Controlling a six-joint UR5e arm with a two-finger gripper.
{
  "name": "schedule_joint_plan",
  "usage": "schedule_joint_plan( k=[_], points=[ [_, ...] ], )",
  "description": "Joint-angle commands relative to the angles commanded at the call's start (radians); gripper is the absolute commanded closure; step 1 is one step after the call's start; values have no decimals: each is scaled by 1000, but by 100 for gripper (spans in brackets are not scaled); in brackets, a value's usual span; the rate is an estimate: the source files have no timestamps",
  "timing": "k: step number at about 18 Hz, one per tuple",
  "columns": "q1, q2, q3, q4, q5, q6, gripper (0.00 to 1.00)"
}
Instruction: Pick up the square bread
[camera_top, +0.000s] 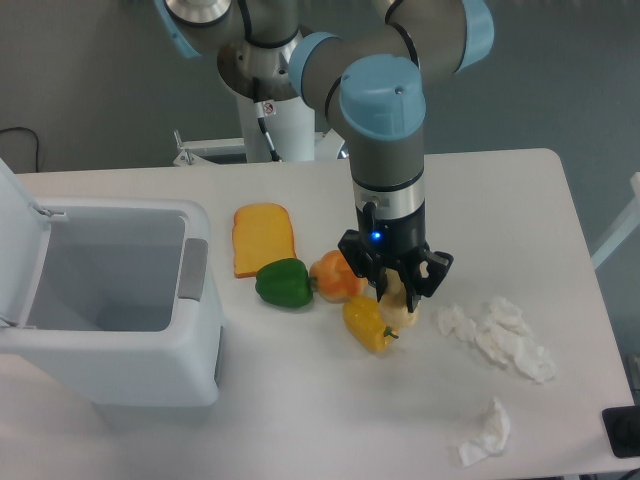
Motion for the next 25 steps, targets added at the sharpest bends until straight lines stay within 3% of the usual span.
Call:
schedule_joint_plan(
  k=[25],
  points=[
    [0, 2, 0, -2, -37, 0, 55]
  ],
)
